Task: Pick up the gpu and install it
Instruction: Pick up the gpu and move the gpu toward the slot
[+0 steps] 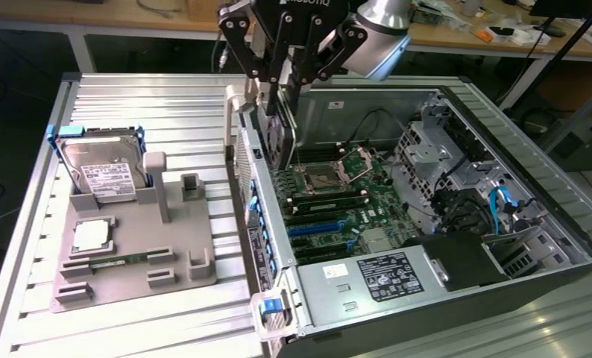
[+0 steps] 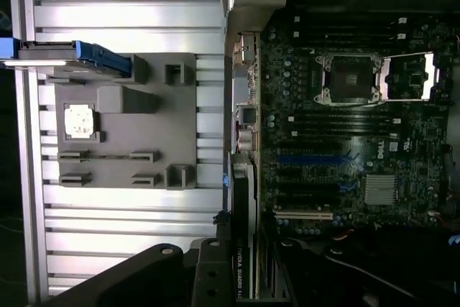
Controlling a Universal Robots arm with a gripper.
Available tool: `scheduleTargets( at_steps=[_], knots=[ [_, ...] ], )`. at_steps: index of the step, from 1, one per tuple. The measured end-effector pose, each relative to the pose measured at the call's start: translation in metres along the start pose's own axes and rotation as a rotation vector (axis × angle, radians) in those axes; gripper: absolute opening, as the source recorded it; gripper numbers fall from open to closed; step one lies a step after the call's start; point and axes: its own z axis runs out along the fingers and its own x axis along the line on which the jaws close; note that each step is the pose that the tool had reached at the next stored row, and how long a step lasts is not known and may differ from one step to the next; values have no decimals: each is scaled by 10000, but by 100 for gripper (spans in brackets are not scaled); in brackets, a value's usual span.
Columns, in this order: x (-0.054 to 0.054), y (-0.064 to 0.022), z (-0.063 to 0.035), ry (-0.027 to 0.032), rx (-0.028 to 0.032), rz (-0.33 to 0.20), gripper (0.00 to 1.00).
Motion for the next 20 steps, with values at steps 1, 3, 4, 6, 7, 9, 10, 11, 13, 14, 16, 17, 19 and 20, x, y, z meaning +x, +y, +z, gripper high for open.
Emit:
scheduleTargets(
  at_steps=[1, 3, 4, 6, 7, 9, 10, 11, 13, 14, 16, 17, 19, 20],
  knots=[
    [-11, 0, 0, -1, 1, 0, 27],
    [-28, -1, -1, -1, 4, 0, 27],
    [-36, -1, -1, 0, 4, 0, 27],
    [-53, -1, -1, -1, 3, 0, 27],
    [-65, -1, -2, 0, 4, 0, 27],
    [-84, -1, -2, -1, 3, 1, 27],
    [-92, -1, -3, -1, 3, 0, 27],
    [-102, -1, -3, 0, 4, 1, 27],
    [-122, -2, -4, -1, 4, 0, 27],
    [-133, -2, -4, 0, 3, 1, 27],
    [-163, -2, -5, 0, 3, 1, 27],
    [-185, -3, -6, 0, 4, 0, 27],
    [-234, -3, -7, 0, 4, 1, 27],
    [-273, -4, -9, 0, 4, 1, 27]
  ],
)
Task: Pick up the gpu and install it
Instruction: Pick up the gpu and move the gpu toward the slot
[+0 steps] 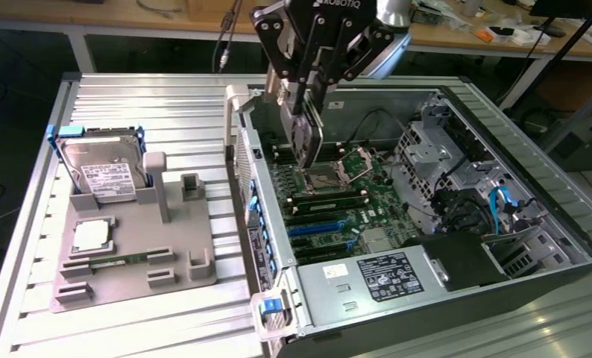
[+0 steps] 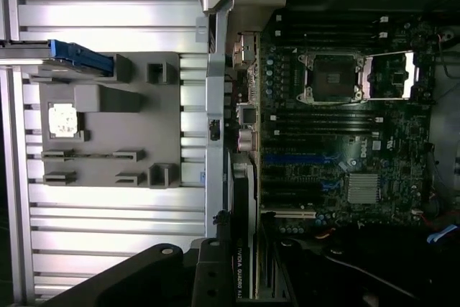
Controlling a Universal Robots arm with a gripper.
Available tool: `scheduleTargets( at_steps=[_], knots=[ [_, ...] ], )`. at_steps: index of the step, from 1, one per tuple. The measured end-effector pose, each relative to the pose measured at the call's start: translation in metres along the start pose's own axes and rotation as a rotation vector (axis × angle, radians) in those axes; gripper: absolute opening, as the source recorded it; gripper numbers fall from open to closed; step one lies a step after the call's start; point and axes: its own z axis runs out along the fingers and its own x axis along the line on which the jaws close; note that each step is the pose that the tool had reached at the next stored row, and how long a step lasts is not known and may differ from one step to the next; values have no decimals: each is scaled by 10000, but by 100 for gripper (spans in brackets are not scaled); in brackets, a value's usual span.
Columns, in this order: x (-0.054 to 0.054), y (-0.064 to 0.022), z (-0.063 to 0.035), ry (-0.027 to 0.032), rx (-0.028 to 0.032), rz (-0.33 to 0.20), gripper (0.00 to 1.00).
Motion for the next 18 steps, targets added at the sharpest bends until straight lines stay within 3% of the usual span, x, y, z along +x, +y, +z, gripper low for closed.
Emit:
scheduleTargets(
  at_steps=[5, 18],
  knots=[
    [-159, -2, -5, 0, -1, 0, 27],
    [-448, -6, -14, 0, 0, -1, 27]
  ],
)
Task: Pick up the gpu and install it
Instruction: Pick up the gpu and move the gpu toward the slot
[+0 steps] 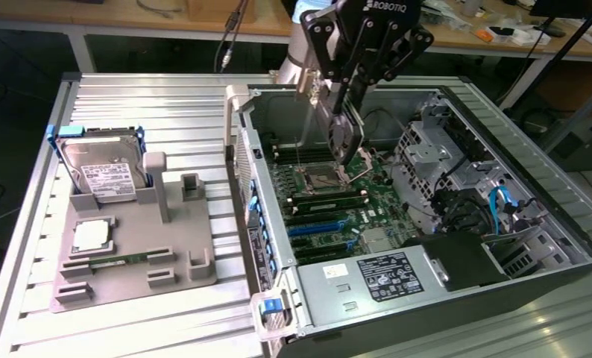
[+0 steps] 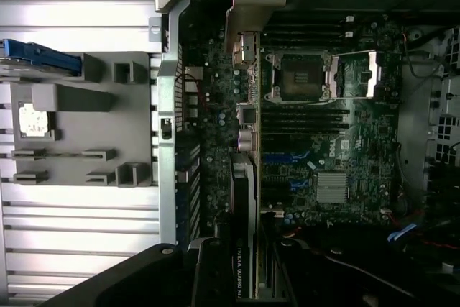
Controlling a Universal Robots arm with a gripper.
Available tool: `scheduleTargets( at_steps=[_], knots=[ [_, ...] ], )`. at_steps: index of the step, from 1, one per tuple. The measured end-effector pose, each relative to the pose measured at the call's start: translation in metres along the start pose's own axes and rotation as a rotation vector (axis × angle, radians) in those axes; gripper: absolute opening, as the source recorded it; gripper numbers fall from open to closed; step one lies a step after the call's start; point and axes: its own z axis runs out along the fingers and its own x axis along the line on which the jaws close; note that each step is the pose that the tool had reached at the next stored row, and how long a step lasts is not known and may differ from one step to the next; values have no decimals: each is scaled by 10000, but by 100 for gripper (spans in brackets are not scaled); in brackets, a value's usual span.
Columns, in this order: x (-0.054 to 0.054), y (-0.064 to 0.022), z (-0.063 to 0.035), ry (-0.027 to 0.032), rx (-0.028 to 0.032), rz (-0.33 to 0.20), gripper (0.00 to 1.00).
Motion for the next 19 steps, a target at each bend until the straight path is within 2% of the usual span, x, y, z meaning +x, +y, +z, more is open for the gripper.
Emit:
scheduleTargets(
  at_steps=[19],
  knots=[
    [-370, -5, -11, 0, 0, 1, 27]
  ],
)
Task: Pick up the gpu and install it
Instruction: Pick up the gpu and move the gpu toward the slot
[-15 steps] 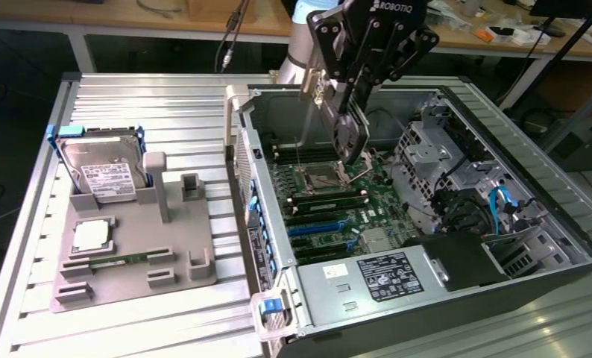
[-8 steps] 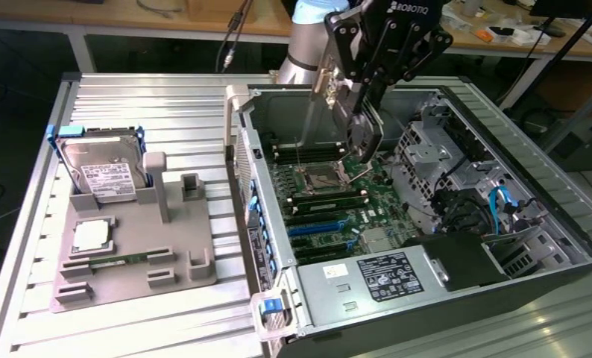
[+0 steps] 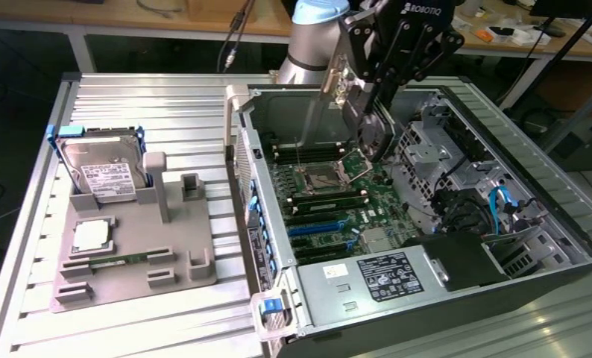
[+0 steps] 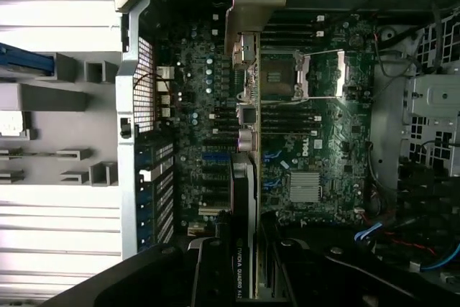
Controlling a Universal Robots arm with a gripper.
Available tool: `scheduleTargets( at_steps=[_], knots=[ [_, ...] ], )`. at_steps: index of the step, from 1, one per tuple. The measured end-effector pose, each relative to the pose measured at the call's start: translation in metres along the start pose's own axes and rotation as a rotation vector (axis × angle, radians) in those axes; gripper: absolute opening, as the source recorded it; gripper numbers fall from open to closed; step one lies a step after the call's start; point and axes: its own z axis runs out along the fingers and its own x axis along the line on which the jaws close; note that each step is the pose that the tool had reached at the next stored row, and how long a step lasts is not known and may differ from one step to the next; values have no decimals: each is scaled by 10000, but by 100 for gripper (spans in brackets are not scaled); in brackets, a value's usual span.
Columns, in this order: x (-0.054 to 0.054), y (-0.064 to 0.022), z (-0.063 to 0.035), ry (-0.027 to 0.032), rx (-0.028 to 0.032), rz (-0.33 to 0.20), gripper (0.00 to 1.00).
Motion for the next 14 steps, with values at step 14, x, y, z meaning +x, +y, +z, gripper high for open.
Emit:
scheduleTargets(
  at_steps=[14],
  knots=[
    [-268, 14, -9, 0, 0, -1, 27]
  ],
)
